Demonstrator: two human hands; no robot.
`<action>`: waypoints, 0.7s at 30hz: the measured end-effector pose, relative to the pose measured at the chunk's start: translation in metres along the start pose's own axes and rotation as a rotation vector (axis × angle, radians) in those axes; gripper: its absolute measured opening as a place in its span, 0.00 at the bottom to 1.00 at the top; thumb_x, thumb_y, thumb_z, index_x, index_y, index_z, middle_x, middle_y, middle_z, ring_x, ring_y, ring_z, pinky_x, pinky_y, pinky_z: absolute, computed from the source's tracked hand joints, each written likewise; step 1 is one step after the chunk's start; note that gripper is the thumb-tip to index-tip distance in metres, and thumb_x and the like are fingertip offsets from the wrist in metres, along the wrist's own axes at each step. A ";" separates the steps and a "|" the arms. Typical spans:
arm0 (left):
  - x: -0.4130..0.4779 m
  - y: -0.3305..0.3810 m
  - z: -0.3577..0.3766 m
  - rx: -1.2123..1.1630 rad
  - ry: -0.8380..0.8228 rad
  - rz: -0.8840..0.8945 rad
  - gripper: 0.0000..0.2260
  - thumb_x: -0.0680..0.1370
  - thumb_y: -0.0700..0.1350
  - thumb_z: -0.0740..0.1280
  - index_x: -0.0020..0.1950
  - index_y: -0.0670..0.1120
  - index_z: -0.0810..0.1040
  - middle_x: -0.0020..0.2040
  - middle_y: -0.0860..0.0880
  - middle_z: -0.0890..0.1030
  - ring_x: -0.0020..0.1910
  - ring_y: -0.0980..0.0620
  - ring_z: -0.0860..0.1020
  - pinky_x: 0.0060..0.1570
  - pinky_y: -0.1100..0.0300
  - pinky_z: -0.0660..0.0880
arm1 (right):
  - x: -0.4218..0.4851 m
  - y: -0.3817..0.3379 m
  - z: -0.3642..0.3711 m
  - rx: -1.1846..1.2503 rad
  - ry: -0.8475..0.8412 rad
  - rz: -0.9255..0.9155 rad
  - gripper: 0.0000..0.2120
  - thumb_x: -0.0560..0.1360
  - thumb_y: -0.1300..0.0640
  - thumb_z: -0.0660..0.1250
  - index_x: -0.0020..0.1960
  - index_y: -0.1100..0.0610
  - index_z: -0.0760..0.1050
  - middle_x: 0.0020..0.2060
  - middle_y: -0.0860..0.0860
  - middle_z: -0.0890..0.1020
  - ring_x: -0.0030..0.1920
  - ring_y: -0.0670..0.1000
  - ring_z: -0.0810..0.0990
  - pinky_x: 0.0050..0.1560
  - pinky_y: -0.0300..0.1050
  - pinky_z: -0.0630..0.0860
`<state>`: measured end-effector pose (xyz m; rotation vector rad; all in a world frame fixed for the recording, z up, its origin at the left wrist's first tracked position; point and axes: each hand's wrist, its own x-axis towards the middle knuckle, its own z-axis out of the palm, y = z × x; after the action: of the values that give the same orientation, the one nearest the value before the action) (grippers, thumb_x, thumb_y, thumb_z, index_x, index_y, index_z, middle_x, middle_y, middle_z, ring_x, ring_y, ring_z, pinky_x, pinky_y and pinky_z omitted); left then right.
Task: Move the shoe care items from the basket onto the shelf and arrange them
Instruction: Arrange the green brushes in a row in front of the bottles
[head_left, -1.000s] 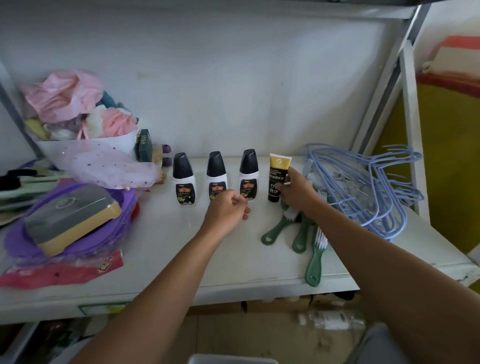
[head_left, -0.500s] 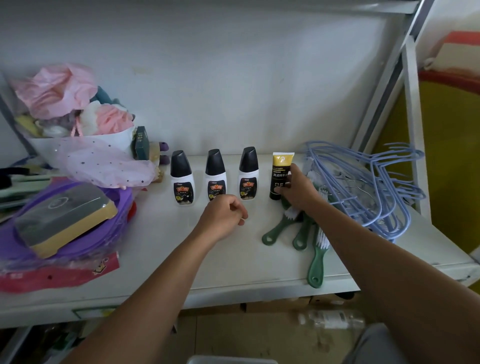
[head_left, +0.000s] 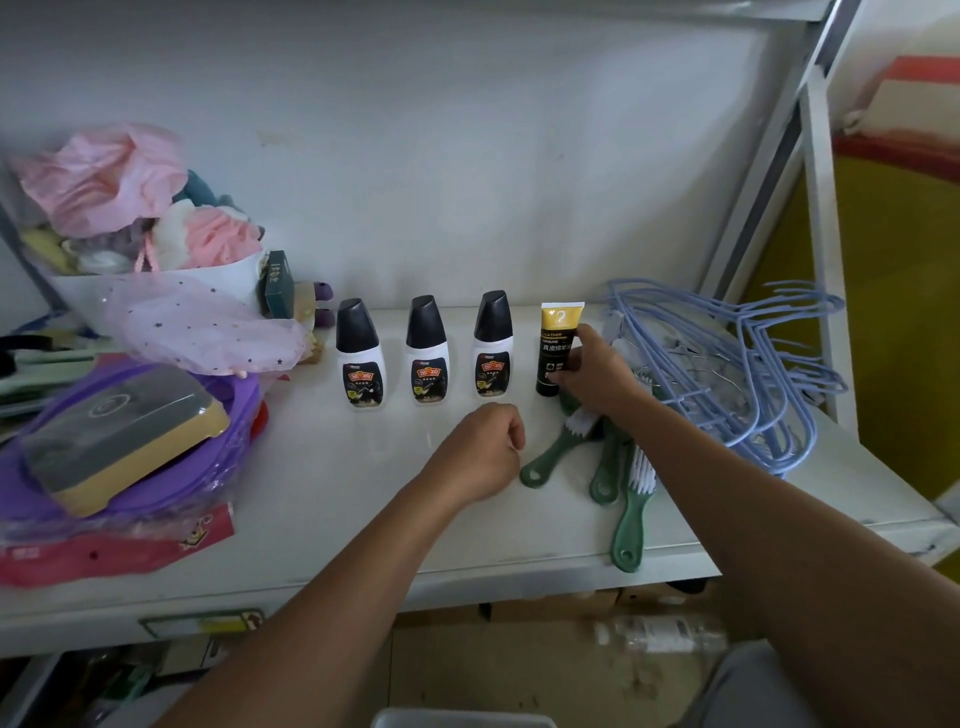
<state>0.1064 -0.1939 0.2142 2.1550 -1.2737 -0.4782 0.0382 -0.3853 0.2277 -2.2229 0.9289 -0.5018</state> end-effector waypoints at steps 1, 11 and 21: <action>0.001 0.004 0.005 0.007 0.002 0.012 0.09 0.77 0.35 0.62 0.47 0.48 0.76 0.56 0.47 0.78 0.56 0.48 0.76 0.50 0.57 0.73 | 0.000 -0.001 -0.003 0.010 0.009 -0.002 0.24 0.75 0.64 0.68 0.68 0.53 0.67 0.50 0.51 0.84 0.53 0.53 0.82 0.54 0.53 0.78; 0.017 0.030 0.052 0.229 0.206 0.050 0.12 0.77 0.52 0.70 0.52 0.44 0.79 0.51 0.46 0.74 0.51 0.46 0.75 0.49 0.50 0.77 | -0.024 -0.003 -0.026 -0.159 0.003 0.008 0.29 0.78 0.68 0.59 0.78 0.58 0.59 0.66 0.56 0.77 0.65 0.54 0.76 0.60 0.49 0.77; 0.013 0.028 0.041 0.232 0.221 -0.065 0.11 0.74 0.50 0.72 0.50 0.43 0.81 0.48 0.46 0.80 0.49 0.45 0.80 0.47 0.48 0.80 | -0.051 -0.010 -0.042 -0.166 0.054 -0.075 0.23 0.76 0.66 0.60 0.70 0.58 0.71 0.63 0.55 0.80 0.60 0.53 0.78 0.55 0.41 0.74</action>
<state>0.0704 -0.2281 0.2012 2.3701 -1.1867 -0.1165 -0.0149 -0.3610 0.2597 -2.4116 0.9482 -0.5382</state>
